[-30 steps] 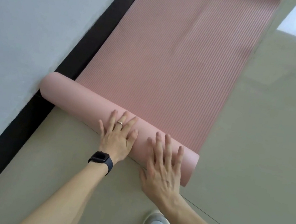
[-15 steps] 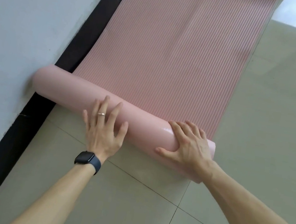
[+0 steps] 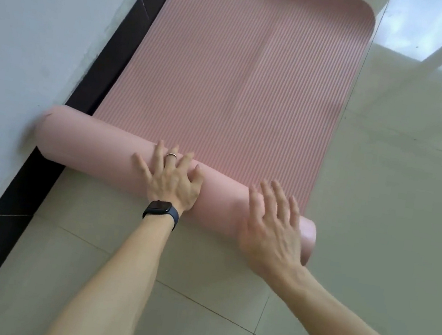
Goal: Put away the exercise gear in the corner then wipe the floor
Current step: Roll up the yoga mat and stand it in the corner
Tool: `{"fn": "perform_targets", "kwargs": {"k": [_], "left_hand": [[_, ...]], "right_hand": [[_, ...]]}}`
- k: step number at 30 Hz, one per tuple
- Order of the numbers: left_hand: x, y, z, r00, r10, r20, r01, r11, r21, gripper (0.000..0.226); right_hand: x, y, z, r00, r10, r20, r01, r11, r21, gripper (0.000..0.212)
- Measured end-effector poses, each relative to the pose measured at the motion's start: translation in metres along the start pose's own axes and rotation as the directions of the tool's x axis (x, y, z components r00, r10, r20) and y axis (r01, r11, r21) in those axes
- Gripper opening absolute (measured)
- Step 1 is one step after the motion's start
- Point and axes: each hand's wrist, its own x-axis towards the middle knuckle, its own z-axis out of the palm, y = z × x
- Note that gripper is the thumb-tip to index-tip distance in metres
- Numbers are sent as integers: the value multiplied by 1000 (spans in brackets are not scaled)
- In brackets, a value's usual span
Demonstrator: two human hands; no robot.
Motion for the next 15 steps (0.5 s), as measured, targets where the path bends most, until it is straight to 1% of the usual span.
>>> {"fn": "perform_targets", "kwargs": {"k": [1, 3, 5, 8, 9, 10, 11, 12, 13, 14, 15], "left_hand": [[4, 2, -4, 999, -7, 38, 6, 1000, 5, 60], [9, 6, -14, 994, -7, 109, 4, 1000, 29, 62], [13, 12, -20, 991, -3, 136, -3, 999, 47, 60], [34, 26, -29, 987, -30, 157, 22, 998, 52, 59], [40, 31, -32, 992, -16, 126, 13, 1000, 26, 59], [46, 35, -34, 998, 19, 62, -17, 999, -41, 59], [50, 38, -37, 997, 65, -30, -68, 988, -141, 58], [53, 41, -40, 986, 98, -136, -128, 962, -240, 55], [55, 42, -44, 964, 107, -243, -179, 937, -299, 54], [53, 41, -47, 936, 97, -338, -210, 925, -317, 53], [49, 36, -47, 912, 69, -404, -211, 925, -317, 53]], "right_hand": [[-14, -9, 9, 998, -67, 6, 67, 998, 5, 77], [-31, -18, 27, 981, -174, 81, 176, 984, -18, 94], [-25, -15, 36, 978, -182, 102, 186, 982, -39, 106], [9, -1, 35, 975, -156, 156, 177, 976, -125, 122], [20, 5, 35, 969, -151, 194, 180, 973, -142, 125], [31, 11, 35, 964, -145, 222, 180, 973, -146, 126], [40, 18, 36, 962, -137, 234, 173, 975, -140, 127], [50, 25, 35, 964, -136, 230, 167, 978, -124, 126], [61, 31, 33, 968, -135, 213, 160, 982, -102, 126], [71, 37, 30, 972, -134, 194, 151, 986, -76, 125], [83, 43, 26, 974, -137, 183, 149, 988, -50, 125]]}}
